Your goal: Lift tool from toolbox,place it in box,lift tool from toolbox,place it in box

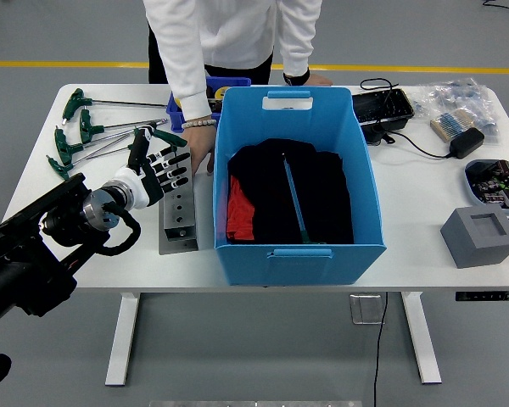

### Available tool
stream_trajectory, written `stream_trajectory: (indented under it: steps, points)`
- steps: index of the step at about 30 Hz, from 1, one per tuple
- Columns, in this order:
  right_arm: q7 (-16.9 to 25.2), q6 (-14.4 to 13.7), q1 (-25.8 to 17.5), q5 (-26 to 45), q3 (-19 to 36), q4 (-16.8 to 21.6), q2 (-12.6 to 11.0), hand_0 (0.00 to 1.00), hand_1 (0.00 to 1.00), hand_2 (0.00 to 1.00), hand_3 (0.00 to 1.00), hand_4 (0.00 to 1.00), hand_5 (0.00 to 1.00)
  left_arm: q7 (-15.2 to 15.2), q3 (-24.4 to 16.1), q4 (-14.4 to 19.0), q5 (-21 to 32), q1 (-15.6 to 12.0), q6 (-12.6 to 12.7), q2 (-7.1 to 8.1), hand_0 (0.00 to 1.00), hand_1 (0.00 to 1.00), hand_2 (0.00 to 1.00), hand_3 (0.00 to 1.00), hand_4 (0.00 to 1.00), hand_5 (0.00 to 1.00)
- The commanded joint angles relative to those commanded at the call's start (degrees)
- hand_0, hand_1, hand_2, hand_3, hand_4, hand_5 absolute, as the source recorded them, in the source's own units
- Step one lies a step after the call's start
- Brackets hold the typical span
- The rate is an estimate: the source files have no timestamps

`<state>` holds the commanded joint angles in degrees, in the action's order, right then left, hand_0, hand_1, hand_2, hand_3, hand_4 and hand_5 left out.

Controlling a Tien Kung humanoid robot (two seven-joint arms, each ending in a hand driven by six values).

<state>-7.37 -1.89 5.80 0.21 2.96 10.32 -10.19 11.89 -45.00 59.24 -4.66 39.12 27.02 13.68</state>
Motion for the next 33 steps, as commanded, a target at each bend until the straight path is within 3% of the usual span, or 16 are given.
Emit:
stream_trajectory:
  steps: [12, 13, 18, 19, 33]
  points:
    - [0.0, 0.1, 0.3, -0.4, 0.0, 0.0, -0.2, 0.574, 0.648, 0.768, 0.64, 0.787, 0.752, -2.0, 1.3, -1.0, 3.1, 1.9, -2.2, -0.75, 0.232, 0.337, 0.553, 0.837, 0.824, 0.998]
    - [0.0, 0.1, 0.3, -0.5, 0.1, 0.0, -0.2, 0.571, 0.648, 0.768, 0.64, 0.787, 0.751, -2.0, 1.3, -1.1, 3.2, 2.0, -2.3, -0.82, 0.259, 0.427, 0.611, 0.833, 0.872, 0.998]
    - [0.0, 0.1, 0.4, -0.8, 0.1, 0.0, -0.3, 0.571, 0.648, 0.768, 0.64, 0.787, 0.751, -2.2, 1.4, -1.3, 3.6, 2.2, -2.9, -1.07, 0.259, 0.427, 0.611, 0.833, 0.872, 0.998]
    - [0.0, 0.1, 0.4, -0.8, 0.1, 0.0, -0.3, 0.57, 0.648, 0.769, 0.639, 0.786, 0.751, -2.3, 1.4, -1.3, 3.6, 2.3, -3.0, -1.09, 0.293, 0.475, 0.646, 0.814, 0.859, 0.998]
    - [-0.1, 0.1, 0.3, -1.4, 0.8, 0.0, -0.3, 0.568, 0.646, 0.768, 0.64, 0.787, 0.747, -3.1, 0.8, -0.5, 4.1, 2.1, -3.1, -0.88, 0.354, 0.554, 0.722, 0.769, 0.838, 0.998]
